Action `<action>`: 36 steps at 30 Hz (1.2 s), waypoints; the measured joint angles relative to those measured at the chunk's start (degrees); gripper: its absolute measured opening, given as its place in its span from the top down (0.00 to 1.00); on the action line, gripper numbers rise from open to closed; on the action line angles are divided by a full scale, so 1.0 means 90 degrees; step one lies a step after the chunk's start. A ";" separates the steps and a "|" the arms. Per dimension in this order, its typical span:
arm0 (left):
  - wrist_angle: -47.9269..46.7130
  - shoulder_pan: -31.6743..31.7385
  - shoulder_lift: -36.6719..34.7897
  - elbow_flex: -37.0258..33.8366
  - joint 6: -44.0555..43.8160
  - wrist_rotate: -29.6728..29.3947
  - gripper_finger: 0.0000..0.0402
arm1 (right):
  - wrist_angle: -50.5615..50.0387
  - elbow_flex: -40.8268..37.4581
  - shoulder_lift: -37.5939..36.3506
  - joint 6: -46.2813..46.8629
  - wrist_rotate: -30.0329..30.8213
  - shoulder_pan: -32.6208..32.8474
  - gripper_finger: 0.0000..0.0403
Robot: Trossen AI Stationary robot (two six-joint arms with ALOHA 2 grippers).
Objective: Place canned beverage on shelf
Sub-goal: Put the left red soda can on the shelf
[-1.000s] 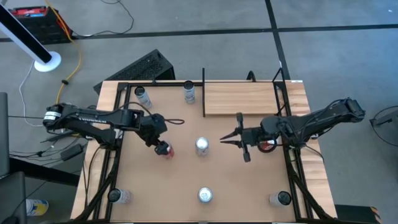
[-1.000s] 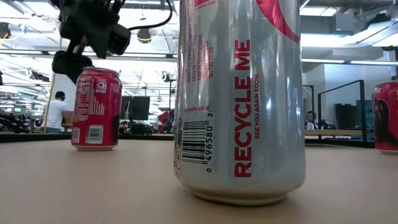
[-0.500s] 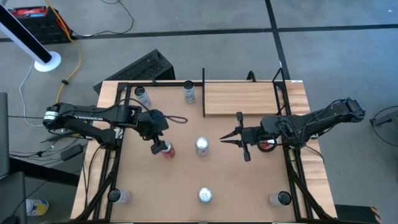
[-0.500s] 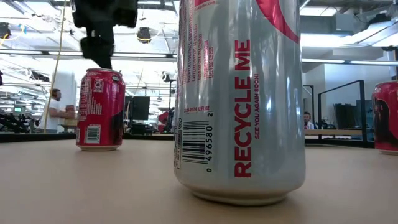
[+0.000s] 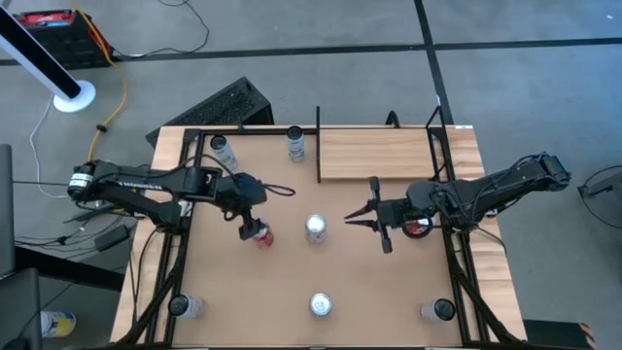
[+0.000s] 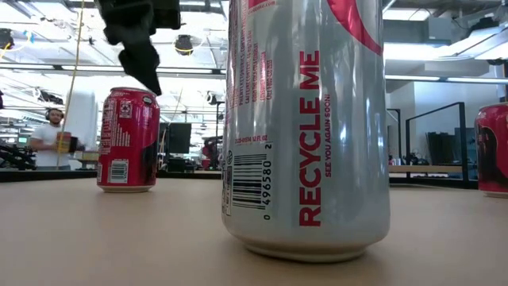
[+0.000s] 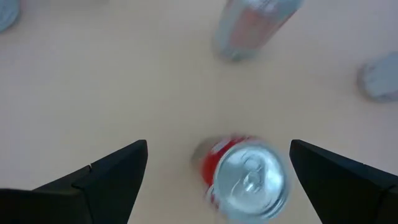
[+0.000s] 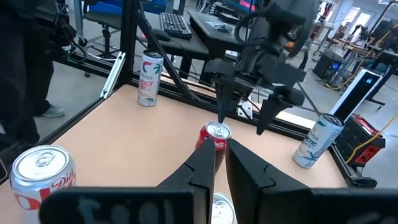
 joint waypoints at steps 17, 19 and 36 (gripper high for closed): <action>-0.0185 -0.0396 0.0000 -0.0124 0.0605 -0.0215 0.06 | -0.0038 0.0000 0.0000 -0.0139 -0.0002 -0.0012 0.84; -0.0128 -0.0432 0.0000 -0.0259 0.0493 -0.0215 0.06 | -0.0039 0.0000 0.0000 -0.0166 0.0000 -0.0012 0.84; 0.0740 -0.0875 0.0002 -0.1071 0.0683 -0.0396 0.06 | -0.0201 0.0000 0.0002 -0.0189 0.0000 -0.0012 0.84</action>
